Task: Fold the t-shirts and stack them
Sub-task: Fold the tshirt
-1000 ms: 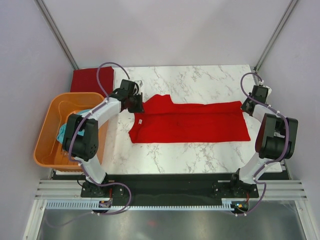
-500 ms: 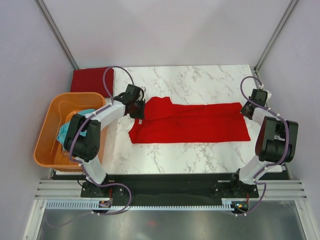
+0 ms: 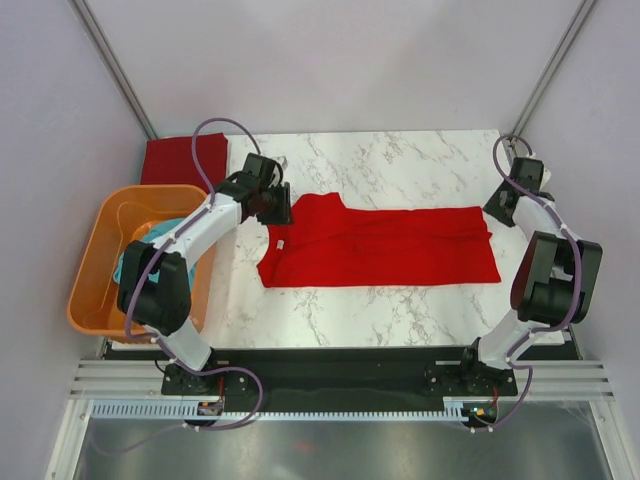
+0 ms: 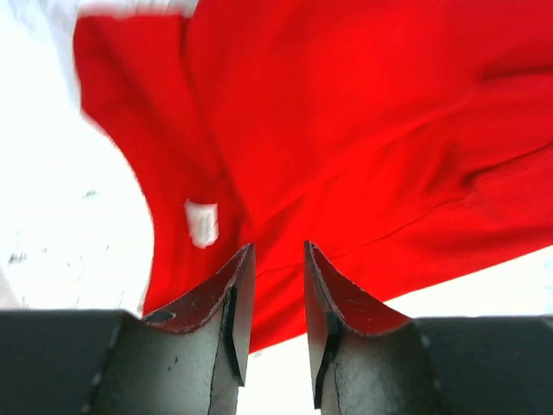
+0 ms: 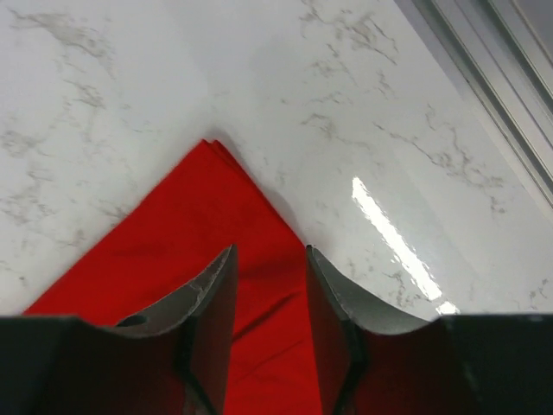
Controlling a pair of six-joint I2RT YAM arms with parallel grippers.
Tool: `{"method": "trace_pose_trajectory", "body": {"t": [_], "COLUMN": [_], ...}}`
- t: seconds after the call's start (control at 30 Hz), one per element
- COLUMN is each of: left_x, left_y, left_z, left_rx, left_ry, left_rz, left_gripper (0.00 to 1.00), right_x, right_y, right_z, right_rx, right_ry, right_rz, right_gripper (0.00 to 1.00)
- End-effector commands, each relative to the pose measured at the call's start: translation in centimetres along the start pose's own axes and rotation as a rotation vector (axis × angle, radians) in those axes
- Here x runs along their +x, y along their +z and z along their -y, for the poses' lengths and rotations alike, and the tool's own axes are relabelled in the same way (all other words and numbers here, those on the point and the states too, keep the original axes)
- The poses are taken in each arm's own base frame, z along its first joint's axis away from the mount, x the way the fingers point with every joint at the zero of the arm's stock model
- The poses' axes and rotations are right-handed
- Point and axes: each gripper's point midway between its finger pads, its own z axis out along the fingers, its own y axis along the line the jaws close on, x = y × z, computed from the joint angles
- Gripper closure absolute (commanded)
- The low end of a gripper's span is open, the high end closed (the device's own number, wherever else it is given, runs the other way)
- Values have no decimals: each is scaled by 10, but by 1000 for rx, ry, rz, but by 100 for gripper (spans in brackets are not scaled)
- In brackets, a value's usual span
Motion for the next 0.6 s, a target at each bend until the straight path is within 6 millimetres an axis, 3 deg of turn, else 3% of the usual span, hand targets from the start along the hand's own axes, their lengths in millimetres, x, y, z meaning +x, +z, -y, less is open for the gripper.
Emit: {"method": "trace_pose_trajectory", "body": {"t": [0.0,0.17,0.27,0.43,0.47,0.57], "left_x": [-32,-24,-11,17,28,41], "left_y": [1,41,55,69,69,72], "left_z": [27,21,6,-16,-38,-48], "left_rx": [98,66,-7,-93,-212,-263], "left_ry": [-29,-78,-105,-126,-150,-167], "left_rz": [37,-39,-71,-135,-144,-167], "left_gripper": [64,64,64,63,63,63], "right_x": [-10,6,20,40,39,32], "right_y": [4,17,27,38,38,35], "right_z": [-27,-46,-30,-9,-6,7], "right_rx": [-123,-209,-130,-33,-14,59], "right_ry": [-49,-100,-105,-104,-98,-96], "right_rz": [-46,-124,-159,-190,-178,-135], "right_gripper": [55,65,72,74,74,72]}}
